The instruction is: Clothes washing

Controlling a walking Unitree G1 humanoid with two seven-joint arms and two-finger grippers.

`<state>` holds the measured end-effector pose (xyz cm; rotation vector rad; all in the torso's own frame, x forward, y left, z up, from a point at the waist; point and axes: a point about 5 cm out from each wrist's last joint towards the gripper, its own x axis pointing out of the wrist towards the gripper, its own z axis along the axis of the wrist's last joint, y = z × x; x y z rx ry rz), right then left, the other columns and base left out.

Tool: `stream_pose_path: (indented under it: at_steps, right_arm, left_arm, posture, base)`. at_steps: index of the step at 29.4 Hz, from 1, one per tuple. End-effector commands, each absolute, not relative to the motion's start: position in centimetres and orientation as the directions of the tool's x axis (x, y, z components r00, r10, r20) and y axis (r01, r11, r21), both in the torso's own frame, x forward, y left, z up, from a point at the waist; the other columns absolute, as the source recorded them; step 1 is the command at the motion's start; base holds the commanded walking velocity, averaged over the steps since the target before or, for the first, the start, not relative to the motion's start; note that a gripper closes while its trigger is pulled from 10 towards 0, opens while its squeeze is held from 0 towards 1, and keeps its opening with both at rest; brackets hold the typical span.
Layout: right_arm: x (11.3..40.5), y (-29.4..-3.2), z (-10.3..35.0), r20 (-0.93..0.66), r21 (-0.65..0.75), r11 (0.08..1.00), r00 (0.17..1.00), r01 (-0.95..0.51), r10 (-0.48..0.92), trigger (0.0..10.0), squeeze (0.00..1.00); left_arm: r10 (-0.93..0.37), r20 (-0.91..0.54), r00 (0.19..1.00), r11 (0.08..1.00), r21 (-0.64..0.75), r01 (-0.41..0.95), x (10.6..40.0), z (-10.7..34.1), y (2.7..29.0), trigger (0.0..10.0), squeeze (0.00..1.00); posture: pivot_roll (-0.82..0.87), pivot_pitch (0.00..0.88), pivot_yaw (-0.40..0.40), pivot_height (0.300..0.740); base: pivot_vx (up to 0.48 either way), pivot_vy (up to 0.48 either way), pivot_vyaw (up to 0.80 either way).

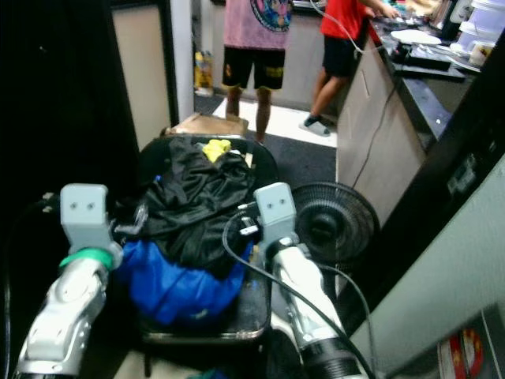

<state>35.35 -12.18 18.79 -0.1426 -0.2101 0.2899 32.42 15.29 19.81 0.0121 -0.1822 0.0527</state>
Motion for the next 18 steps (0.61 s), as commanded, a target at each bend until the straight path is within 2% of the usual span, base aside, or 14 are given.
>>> stream_pose_path:
  at_steps: [1,18]
  right_arm:
    - [35.20,-11.85,18.46,0.175,-0.160,0.947,0.936,-0.280,0.306,10.0,0.00]
    - [35.38,-12.28,18.79,0.186,-0.151,0.958,0.944,-0.245,0.271,10.0,0.00]
  left_arm:
    - [0.061,0.173,0.983,0.998,0.003,-0.062,32.31,19.44,15.67,10.0,0.00]
    - [0.043,0.181,0.983,0.999,-0.030,-0.038,32.46,19.70,15.62,10.0,0.00]
  posture:
    - [-0.01,0.050,0.002,0.740]
    - [-0.01,0.049,0.002,0.740]
  base:
    - [0.345,0.000,0.00]
    - [0.000,0.000,0.00]
